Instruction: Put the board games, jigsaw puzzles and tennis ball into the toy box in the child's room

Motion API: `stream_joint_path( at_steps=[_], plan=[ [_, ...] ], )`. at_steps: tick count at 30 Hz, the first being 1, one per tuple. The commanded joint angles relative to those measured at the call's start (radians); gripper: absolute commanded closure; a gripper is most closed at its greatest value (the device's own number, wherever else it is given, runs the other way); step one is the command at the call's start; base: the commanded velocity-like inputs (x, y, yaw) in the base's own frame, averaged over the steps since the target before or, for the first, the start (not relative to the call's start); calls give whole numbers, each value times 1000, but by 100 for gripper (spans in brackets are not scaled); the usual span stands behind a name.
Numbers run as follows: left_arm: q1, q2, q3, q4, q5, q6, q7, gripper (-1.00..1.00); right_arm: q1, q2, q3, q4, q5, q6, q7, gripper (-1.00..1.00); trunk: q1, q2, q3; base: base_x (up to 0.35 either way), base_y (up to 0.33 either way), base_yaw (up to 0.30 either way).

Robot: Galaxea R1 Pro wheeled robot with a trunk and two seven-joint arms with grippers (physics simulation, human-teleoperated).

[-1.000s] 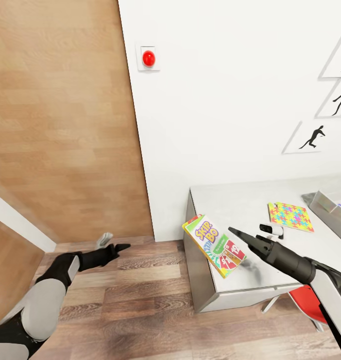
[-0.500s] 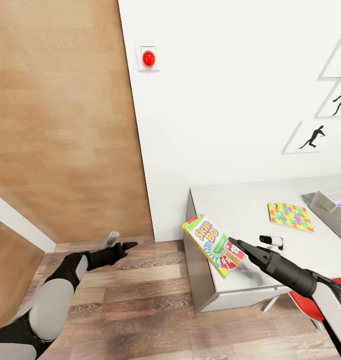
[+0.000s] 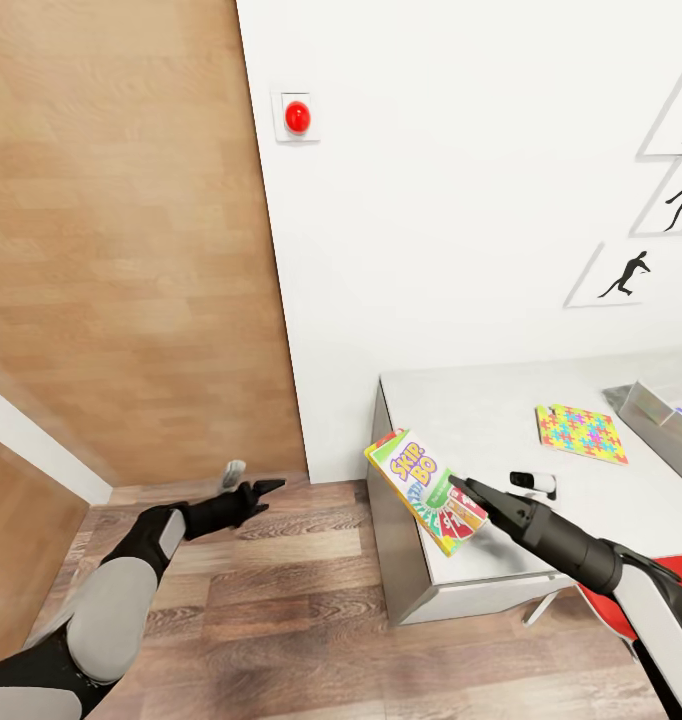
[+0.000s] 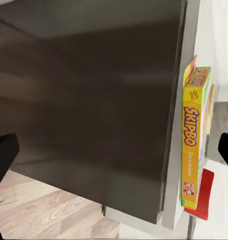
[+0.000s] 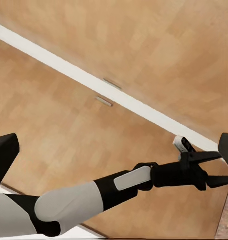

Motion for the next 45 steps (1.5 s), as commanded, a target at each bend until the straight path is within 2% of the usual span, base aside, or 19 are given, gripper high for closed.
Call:
stream_joint_path(
  at_steps=[1,4,10,14,25,32,45],
  plan=[
    [-1,0,8,-1,-5,16,-18,-100,-1,1,0,0,-5,11,0,-100,1,-2,-2,0,0,0],
    [-1,5,7,-1,9,54,-100,-100,-1,5,-1,-1,-5,26,-2,-100,1,-2,-2,0,0,0],
    [-1,10,6,-1,15,77,-251,-100,-1,7,-1,-2,-5,52,-9,-100,1,-2,-2,0,0,0],
    [-1,6,2,0,15,78,-295,-100,0,20,-1,-2,-5,69,-15,-100,1,-2,-2,0,0,0],
    [0,3,1,1,15,72,-310,-100,1,40,-36,2,-6,81,-24,-100,1,-2,-2,0,0,0],
    [0,4,0,0,15,72,-311,-100,1,76,-40,5,0,76,-27,-100,1,-2,-2,0,0,0],
    [0,6,4,0,15,73,-311,-100,1,83,-40,15,1,71,-26,-100,1,-2,2,0,0,0]
  ],
)
